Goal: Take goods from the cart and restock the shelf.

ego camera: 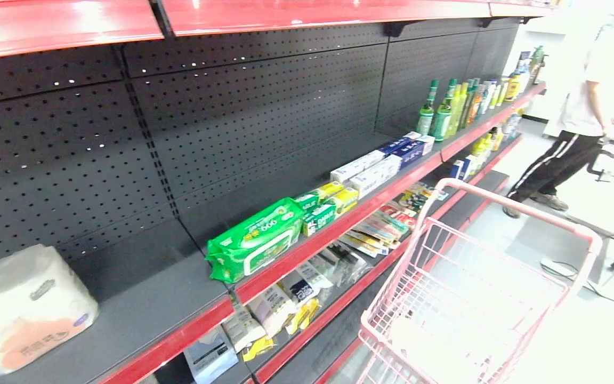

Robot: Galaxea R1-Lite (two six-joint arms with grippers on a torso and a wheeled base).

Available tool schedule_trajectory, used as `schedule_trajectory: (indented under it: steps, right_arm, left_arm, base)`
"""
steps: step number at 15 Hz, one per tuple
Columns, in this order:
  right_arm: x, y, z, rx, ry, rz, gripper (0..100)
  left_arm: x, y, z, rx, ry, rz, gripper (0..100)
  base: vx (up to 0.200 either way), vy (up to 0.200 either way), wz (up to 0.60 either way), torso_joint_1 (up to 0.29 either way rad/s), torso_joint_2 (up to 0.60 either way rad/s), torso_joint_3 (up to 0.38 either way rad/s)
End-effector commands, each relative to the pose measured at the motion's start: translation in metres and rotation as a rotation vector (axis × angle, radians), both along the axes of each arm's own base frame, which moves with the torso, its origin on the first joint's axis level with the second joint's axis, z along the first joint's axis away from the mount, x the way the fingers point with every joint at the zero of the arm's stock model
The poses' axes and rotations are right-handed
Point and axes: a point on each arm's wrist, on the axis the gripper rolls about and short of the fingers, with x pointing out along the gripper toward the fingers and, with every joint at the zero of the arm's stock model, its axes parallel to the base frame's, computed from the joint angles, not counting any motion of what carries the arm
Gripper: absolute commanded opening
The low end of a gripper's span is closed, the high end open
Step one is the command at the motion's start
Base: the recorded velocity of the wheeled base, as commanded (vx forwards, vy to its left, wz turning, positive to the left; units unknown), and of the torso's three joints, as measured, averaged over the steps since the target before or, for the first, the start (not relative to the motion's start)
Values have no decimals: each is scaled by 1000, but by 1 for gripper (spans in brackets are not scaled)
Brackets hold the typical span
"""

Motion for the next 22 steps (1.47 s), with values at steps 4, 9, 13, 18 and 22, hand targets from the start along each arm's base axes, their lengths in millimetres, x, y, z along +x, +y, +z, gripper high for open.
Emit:
schedule_trajectory:
  steps: [4,9,13,18,22]
  right_arm:
    - [0,0,0,1,0,1,100]
    - [2,0,1,9,28,7,100]
    - [2,0,1,6,26,-42,100]
    - [28,-1,168,326,-111,-12,100]
    - [165,-1,217,69,166,-48,100]
  left_arm:
    - [0,0,0,0,1,1,100]
    - [0,0,0,0,1,-1,100]
    - [0,0,0,-1,1,1,100]
    - [0,0,0,0,1,1,100]
    - [0,0,0,0,2,2,100]
  base:
    - [0,0,-300,-1,1,0]
    - [0,0,0,0,0,0]
    - [0,0,0,0,0,0]
    - [0,0,0,0,0,0]
    - [0,0,0,0,0,0]
